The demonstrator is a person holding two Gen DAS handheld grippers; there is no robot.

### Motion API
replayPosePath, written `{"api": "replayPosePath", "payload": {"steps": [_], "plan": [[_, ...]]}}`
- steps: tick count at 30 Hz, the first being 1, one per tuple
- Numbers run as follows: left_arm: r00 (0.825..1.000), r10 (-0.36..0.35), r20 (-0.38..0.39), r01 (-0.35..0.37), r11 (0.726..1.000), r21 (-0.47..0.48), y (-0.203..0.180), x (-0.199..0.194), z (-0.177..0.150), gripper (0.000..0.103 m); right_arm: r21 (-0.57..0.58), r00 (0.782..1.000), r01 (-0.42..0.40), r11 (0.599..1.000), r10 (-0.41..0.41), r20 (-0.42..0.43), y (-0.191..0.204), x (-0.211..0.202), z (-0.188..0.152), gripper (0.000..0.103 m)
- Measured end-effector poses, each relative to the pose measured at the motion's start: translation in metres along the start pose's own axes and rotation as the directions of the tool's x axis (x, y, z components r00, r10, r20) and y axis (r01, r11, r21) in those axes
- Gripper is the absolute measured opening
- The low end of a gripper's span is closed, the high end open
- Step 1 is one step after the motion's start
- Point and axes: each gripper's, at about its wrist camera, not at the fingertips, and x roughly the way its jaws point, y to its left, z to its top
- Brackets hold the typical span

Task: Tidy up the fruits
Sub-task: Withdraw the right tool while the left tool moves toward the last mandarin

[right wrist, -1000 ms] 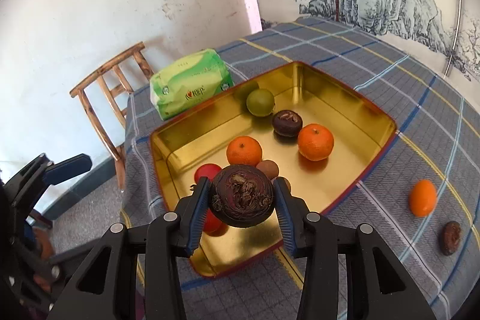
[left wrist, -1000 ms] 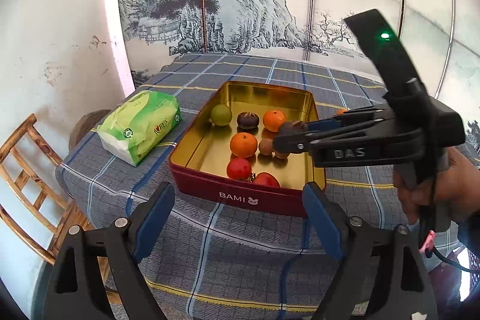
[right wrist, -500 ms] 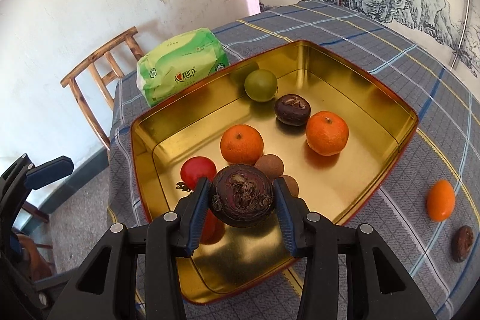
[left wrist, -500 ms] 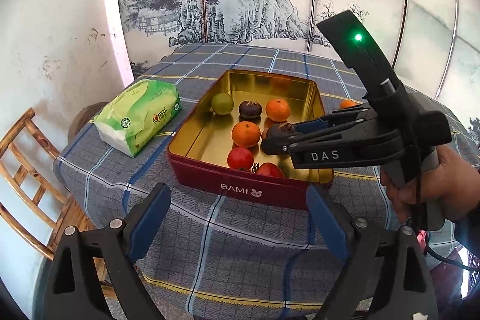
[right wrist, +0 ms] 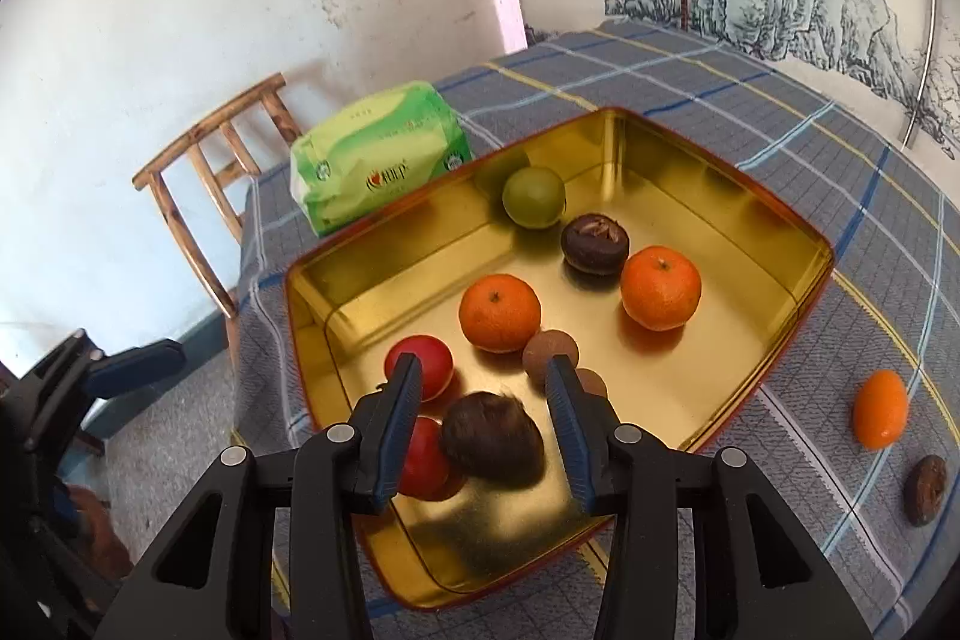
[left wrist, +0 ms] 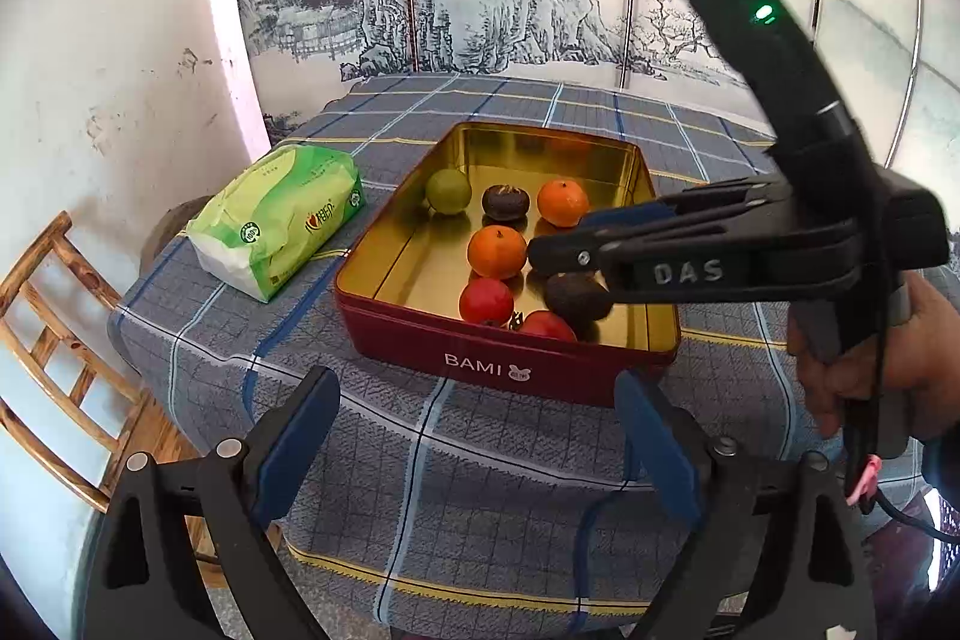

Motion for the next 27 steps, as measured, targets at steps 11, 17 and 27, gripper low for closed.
{"api": "replayPosePath", "payload": {"steps": [11, 17, 27], "plan": [[1.000, 0.012, -0.015, -0.012, 1.000, 0.023, -0.005, 0.002, -0.001, 0.092, 0.074, 0.995, 0.020, 0.997, -0.028, 0.098, -0.021, -0.047, -0.030, 0.058], [1.000, 0.020, -0.016, -0.019, 0.998, 0.053, -0.013, 0.001, 0.002, 0.092, 0.193, 0.988, 0.110, 0.975, -0.129, 0.088, -0.073, -0.076, -0.066, 0.061], [0.999, 0.038, -0.016, -0.036, 0.989, 0.145, -0.041, 0.002, 0.009, 0.094, 0.373, 0.911, 0.383, 0.845, -0.413, 0.000, -0.176, -0.132, -0.128, 0.067]]}}
